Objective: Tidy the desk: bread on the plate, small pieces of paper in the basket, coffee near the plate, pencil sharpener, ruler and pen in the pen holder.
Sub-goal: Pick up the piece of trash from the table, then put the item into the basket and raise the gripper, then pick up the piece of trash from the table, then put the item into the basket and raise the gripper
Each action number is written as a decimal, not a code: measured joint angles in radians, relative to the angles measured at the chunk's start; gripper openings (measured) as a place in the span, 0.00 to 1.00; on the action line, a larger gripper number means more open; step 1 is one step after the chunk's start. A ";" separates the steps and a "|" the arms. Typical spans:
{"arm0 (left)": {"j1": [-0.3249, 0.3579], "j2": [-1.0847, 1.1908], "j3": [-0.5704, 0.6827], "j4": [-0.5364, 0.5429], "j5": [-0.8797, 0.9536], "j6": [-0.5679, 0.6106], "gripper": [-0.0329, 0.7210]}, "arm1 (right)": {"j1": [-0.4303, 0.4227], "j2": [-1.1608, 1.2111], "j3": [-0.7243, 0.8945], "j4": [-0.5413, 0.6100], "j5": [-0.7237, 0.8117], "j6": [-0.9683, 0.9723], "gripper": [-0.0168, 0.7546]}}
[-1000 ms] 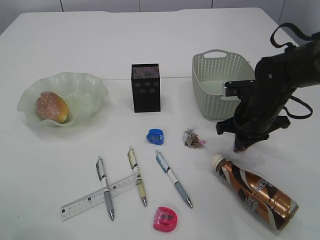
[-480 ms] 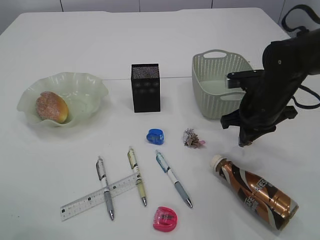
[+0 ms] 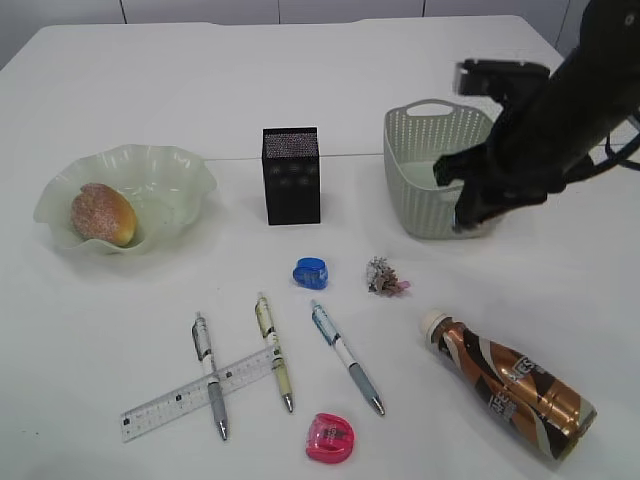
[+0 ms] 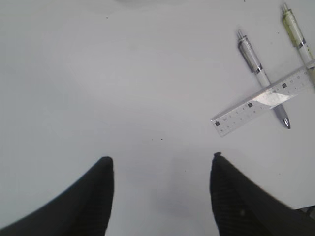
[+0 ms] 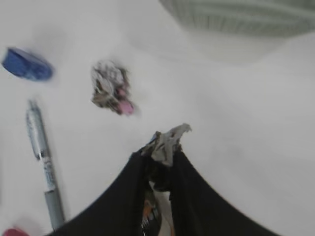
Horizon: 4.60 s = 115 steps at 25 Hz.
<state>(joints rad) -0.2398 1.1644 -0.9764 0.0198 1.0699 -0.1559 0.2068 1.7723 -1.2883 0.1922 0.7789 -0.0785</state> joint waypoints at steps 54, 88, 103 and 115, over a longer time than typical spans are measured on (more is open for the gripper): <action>0.000 0.000 0.000 0.019 -0.019 0.000 0.63 | 0.184 0.362 -0.305 -0.184 0.141 0.170 0.53; 0.000 0.000 0.000 0.019 -0.027 0.000 0.63 | 0.184 0.499 -0.414 -0.143 0.121 0.165 0.23; 0.000 0.000 0.000 0.004 -0.044 0.000 0.63 | 0.044 0.323 -0.548 -0.192 0.096 0.193 0.22; 0.000 0.000 0.000 -0.020 -0.044 0.000 0.63 | -0.003 0.326 -0.550 -0.221 0.163 0.201 0.85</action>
<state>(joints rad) -0.2398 1.1644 -0.9764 0.0000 1.0256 -0.1559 0.2040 2.0978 -1.8387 -0.0290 0.9416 0.1225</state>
